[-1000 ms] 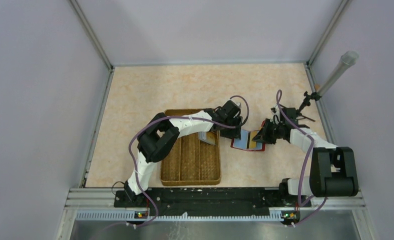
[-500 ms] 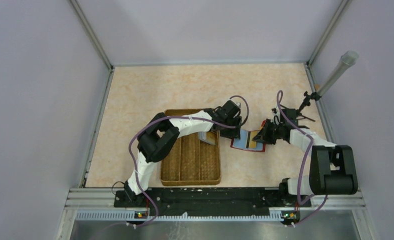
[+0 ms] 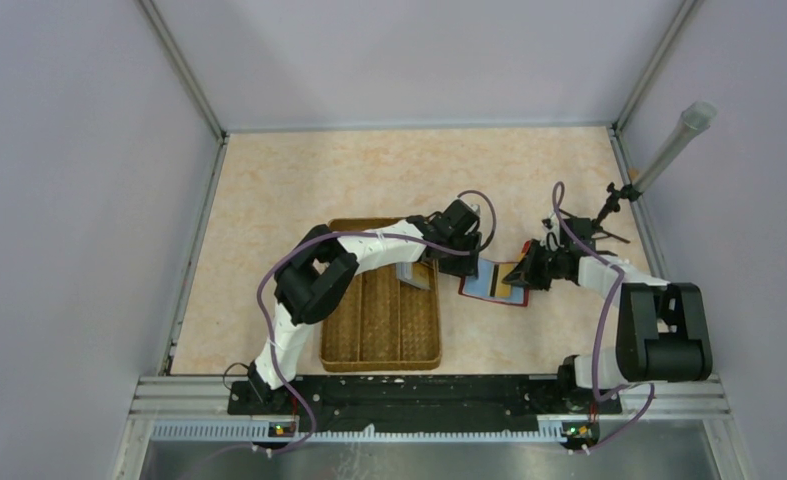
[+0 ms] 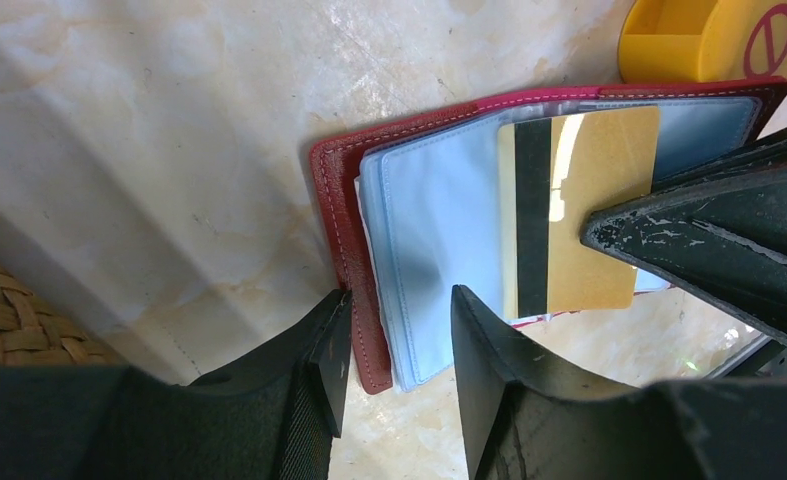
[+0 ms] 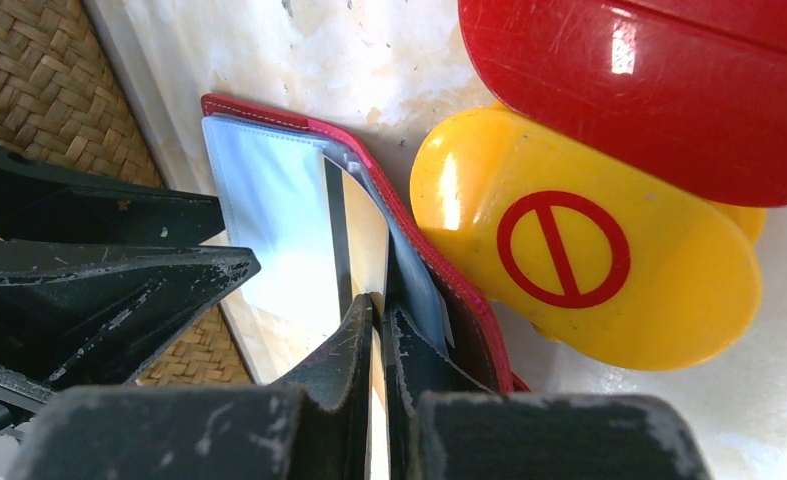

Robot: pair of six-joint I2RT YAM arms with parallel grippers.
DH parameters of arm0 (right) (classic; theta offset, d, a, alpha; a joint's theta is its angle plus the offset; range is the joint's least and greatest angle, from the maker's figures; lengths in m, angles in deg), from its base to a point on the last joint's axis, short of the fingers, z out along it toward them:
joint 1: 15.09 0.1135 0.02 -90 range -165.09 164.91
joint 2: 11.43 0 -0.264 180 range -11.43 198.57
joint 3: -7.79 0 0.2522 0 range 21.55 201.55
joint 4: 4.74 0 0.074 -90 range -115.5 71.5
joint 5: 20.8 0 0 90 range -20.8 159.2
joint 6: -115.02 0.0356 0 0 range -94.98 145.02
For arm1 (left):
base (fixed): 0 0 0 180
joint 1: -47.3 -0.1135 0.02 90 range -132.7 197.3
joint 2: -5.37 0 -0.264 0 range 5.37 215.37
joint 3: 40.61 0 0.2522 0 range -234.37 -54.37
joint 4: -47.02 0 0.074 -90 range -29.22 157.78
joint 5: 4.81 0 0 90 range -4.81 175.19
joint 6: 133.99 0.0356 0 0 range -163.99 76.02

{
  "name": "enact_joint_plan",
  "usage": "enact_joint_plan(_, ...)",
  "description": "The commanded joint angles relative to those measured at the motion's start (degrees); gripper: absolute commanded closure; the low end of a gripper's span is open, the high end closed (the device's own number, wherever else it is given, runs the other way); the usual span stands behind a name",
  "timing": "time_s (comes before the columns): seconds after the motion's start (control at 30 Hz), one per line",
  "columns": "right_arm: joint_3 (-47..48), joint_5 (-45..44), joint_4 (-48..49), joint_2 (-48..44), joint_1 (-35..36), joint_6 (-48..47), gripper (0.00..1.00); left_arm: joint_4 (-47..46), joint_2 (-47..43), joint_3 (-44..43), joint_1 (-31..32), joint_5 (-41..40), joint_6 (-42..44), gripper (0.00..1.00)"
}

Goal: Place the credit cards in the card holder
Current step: Insert the credit card into the card holder.

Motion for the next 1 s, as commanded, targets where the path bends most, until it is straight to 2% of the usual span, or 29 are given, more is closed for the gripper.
enact_joint_plan(0.0,-1.83,-1.06,-3.47,3.49,0.21,-2.55,1.0,1.1,2.23,-0.96,0.02,-0.81,0.91,0.55)
enact_joint_plan(0.33,-1.99,-0.02,-1.42,4.34,0.18,-1.2,1.0,1.0,2.19,-1.04,0.12,-0.27,0.85,0.58)
enact_joint_plan(0.6,-3.67,-0.72,4.47,2.74,0.51,3.56,1.0,0.87,1.87,-0.98,0.49,0.51,0.7,0.6)
enact_joint_plan(0.97,-3.25,-2.92,6.2,3.06,4.25,5.33,0.99,0.86,2.03,-1.35,0.77,0.46,0.76,0.6)
